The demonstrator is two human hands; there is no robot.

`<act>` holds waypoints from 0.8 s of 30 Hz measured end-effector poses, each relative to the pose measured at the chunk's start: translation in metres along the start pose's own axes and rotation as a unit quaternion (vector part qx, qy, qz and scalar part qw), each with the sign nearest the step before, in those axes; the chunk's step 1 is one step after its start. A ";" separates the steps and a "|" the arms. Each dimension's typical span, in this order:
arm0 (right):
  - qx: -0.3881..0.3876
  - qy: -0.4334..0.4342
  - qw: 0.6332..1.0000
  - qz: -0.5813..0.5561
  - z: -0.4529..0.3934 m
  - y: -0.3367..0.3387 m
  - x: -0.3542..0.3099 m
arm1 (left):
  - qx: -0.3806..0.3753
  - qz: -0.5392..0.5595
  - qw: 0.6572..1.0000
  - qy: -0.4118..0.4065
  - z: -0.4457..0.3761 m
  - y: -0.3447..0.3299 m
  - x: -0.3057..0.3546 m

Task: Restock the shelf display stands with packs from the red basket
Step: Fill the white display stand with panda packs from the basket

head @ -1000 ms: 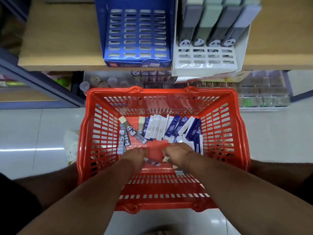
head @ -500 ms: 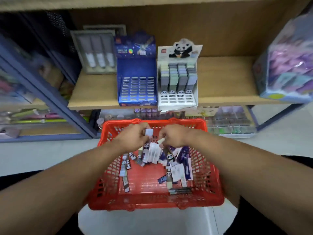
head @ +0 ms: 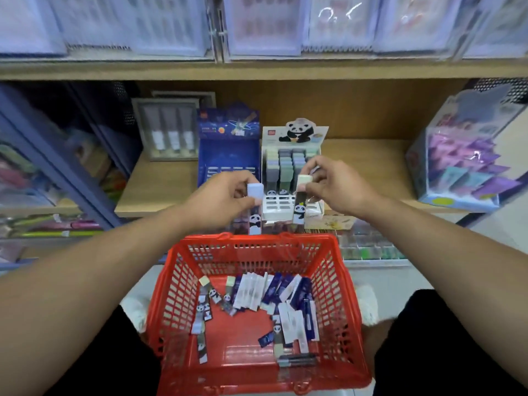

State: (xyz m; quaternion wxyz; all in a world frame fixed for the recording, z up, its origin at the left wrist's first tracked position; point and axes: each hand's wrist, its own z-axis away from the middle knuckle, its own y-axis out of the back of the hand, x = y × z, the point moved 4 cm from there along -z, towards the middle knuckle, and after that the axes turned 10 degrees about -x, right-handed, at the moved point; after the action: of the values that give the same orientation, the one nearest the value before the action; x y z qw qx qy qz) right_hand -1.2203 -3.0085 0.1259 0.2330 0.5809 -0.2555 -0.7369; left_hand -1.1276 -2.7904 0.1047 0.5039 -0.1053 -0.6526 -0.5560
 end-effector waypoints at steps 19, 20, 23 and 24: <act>0.064 0.083 0.993 0.054 -0.050 -0.032 0.000 | 0.048 -0.011 0.994 0.102 -0.033 -0.001 -0.034; 0.065 0.081 0.993 0.051 -0.051 -0.032 0.001 | 0.053 -0.008 0.994 0.100 -0.033 -0.001 -0.034; 0.072 0.084 0.992 0.062 -0.053 -0.031 -0.001 | 0.062 0.001 0.994 0.094 -0.035 -0.002 -0.031; 0.074 0.086 0.991 0.064 -0.053 -0.031 -0.002 | 0.067 0.004 0.994 0.091 -0.035 -0.002 -0.030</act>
State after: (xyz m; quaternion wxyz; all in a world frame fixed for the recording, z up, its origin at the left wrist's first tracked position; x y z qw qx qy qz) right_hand -1.1693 -2.9894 0.0974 0.2571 0.6405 -0.3252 -0.6465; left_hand -1.0963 -2.8072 0.0759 0.5697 -0.0225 -0.6393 -0.5159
